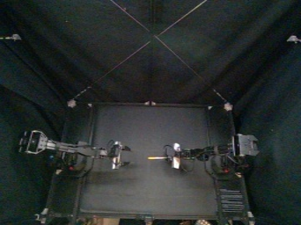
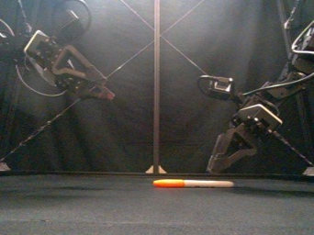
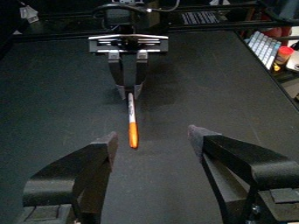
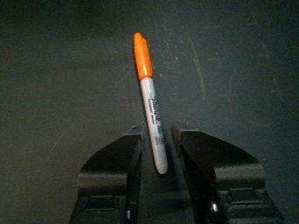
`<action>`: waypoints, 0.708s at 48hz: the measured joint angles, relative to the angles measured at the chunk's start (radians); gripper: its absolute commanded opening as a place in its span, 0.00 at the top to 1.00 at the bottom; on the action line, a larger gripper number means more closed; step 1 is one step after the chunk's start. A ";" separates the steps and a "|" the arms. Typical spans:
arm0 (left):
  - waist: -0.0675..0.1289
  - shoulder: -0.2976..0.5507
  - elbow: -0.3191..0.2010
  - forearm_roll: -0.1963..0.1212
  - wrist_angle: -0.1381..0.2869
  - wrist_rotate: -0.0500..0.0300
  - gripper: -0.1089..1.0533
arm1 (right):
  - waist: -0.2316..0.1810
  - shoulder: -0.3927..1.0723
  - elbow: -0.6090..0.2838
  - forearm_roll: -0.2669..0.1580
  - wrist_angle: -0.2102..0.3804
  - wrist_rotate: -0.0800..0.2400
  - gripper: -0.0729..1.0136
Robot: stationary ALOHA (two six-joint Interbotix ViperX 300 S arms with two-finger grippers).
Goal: Uncap the pen
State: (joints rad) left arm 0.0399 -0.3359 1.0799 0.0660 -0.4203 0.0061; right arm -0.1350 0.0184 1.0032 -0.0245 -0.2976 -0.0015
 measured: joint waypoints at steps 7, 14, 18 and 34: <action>0.006 0.043 -0.020 0.000 0.000 0.0000 0.07 | -0.003 0.025 -0.002 0.002 0.009 0.000 0.30; 0.011 0.077 -0.038 0.000 0.000 0.0000 0.07 | -0.003 0.035 -0.009 0.000 0.009 -0.003 0.36; 0.014 0.097 -0.052 -0.005 0.002 -0.0015 0.07 | -0.003 0.037 -0.011 -0.005 0.009 -0.005 0.44; 0.015 0.204 -0.166 -0.049 0.095 -0.0031 0.07 | -0.003 -0.018 -0.094 -0.028 0.012 -0.002 0.49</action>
State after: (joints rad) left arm 0.0552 -0.1319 0.9143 0.0169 -0.3252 0.0031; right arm -0.1381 0.0000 0.9097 -0.0522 -0.2853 -0.0031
